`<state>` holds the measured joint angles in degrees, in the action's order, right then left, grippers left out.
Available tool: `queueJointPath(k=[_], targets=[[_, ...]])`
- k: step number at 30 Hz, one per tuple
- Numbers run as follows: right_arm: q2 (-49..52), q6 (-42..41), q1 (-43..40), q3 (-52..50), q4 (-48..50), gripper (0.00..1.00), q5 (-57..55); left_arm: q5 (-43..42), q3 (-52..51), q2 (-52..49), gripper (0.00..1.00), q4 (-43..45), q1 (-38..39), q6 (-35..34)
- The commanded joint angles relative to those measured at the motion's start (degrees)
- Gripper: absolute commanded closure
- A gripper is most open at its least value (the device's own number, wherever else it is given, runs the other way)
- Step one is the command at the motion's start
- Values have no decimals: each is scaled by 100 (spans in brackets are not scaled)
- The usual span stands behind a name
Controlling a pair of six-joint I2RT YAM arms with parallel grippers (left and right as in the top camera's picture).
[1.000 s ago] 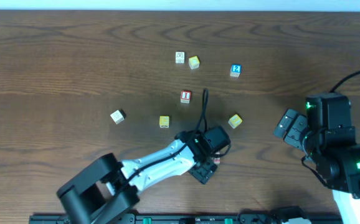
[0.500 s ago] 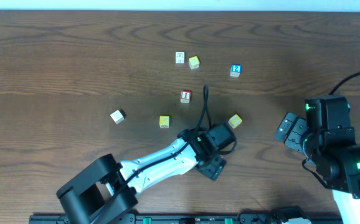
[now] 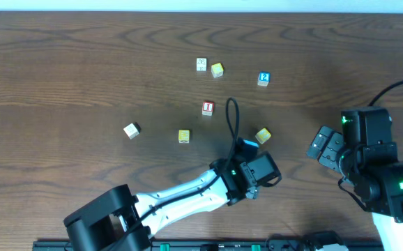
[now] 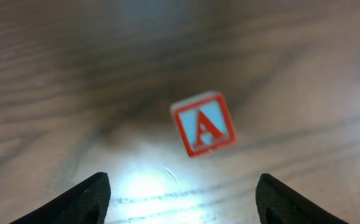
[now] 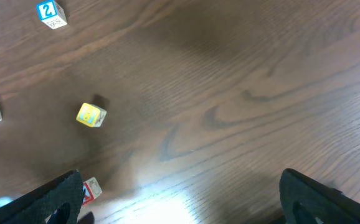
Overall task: Spell out Ai2
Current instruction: 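Move the left gripper to the red 'A' block near front, then grasp the red 'A' block with the left gripper and lift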
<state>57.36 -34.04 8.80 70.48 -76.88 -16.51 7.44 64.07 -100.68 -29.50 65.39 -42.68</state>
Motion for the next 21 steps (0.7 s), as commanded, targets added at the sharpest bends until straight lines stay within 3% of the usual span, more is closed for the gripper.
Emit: queueJointPath(k=[1,21], targets=[[-31,46,-48,4,-11,1,-83,433,66,-195,24,136,-13,-472],[-31,46,-48,4,-138,1,-85,251,68,-710,26,885,-13,-363]])
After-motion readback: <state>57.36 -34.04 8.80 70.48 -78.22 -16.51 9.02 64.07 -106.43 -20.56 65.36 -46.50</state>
